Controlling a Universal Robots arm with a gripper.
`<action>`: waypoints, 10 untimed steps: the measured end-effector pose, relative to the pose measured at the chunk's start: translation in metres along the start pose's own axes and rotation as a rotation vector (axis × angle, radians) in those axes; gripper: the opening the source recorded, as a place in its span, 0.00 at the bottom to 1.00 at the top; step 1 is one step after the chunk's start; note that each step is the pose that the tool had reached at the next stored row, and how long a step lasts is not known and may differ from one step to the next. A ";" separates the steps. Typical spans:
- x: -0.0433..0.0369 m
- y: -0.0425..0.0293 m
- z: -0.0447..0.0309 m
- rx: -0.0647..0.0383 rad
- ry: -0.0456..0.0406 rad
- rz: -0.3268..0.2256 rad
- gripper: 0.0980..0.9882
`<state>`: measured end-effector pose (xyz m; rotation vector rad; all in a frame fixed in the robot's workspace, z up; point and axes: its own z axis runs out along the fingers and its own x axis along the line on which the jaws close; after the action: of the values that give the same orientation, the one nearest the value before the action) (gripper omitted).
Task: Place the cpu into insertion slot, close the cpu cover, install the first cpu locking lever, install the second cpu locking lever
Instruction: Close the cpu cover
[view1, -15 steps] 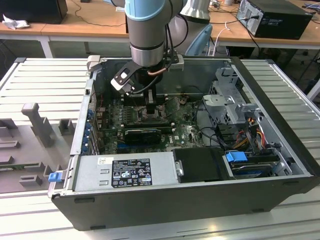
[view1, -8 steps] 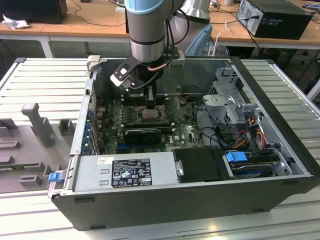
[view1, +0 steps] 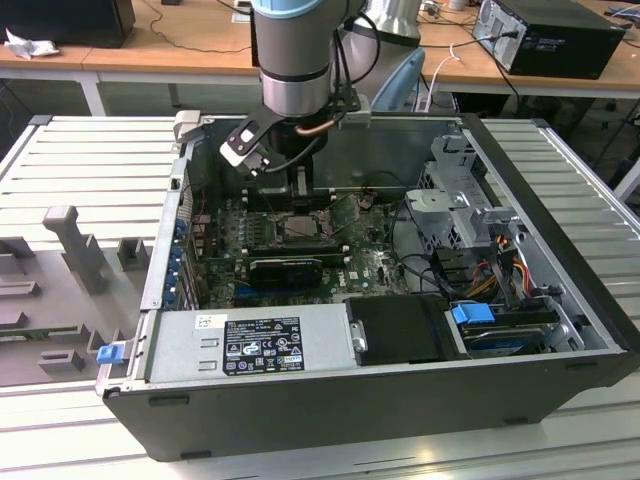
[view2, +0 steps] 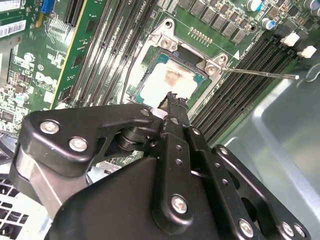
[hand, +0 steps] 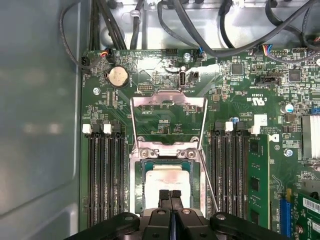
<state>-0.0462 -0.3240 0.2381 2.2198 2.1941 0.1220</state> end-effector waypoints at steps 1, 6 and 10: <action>0.0000 0.0025 0.0002 0.008 0.0031 0.001 0.01; -0.0001 0.0078 0.0005 0.034 0.0126 0.003 0.01; 0.0001 0.0083 -0.0057 0.034 0.0146 0.003 0.01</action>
<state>-0.0384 -0.3242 0.2443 2.2466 2.2172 0.1020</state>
